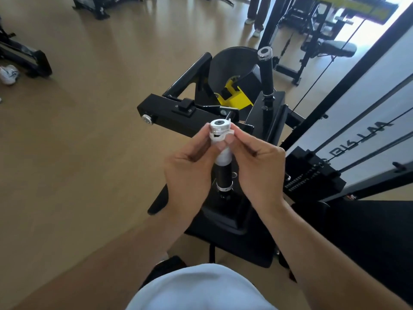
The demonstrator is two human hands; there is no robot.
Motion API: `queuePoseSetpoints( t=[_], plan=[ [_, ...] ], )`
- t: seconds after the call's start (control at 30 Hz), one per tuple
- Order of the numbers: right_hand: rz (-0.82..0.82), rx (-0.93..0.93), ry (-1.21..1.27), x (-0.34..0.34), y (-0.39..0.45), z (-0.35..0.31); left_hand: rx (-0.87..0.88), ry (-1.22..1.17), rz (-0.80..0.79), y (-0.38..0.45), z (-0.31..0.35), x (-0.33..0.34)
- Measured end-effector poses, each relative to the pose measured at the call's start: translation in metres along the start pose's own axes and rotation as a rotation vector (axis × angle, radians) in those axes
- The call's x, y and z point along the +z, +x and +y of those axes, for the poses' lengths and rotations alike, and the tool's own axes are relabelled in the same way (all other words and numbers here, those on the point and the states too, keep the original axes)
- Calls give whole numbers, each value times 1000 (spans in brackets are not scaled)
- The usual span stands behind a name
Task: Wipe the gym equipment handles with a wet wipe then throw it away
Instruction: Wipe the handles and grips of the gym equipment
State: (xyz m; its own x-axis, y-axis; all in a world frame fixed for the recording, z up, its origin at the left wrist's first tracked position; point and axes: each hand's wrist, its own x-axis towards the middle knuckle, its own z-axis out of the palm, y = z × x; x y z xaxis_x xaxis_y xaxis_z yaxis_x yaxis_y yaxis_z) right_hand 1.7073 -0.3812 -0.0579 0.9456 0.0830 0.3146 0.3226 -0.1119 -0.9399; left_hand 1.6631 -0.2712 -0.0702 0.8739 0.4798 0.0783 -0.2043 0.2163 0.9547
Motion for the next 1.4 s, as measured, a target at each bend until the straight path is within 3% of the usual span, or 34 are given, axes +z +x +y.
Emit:
queuePoseSetpoints(
  t=[0.1,0.27,0.4,0.5,0.73,0.87,1.0,1.2,1.33,1.4],
  plan=[
    [3,22,-26,-2,-6,8,5,23,-5,1,-13,-6],
    [-9,146,-72,-16,-52,40,-144,89,-65,-39,-46,-17],
    [24,-8,-163,-1,-14,7,-22,43,-26,-6,-10,-6],
    [47,6,4,5,7,-6,7,-16,-14,12,3,-4],
    [9,194,-36,-22,-54,40,-194,148,-138,-43,-43,-20],
    [-136,106,-80,-52,-62,42,-181,218,78,-63,-55,-12],
    [-338,88,-16,-97,-68,44,48,474,327,-100,-62,21],
    [-655,67,31,-174,-52,47,120,680,165,-147,-73,80],
    [-731,69,82,-193,-35,45,156,644,23,-151,-70,94],
    [-721,110,85,-193,-29,46,109,587,61,-149,-67,98]
  ],
)
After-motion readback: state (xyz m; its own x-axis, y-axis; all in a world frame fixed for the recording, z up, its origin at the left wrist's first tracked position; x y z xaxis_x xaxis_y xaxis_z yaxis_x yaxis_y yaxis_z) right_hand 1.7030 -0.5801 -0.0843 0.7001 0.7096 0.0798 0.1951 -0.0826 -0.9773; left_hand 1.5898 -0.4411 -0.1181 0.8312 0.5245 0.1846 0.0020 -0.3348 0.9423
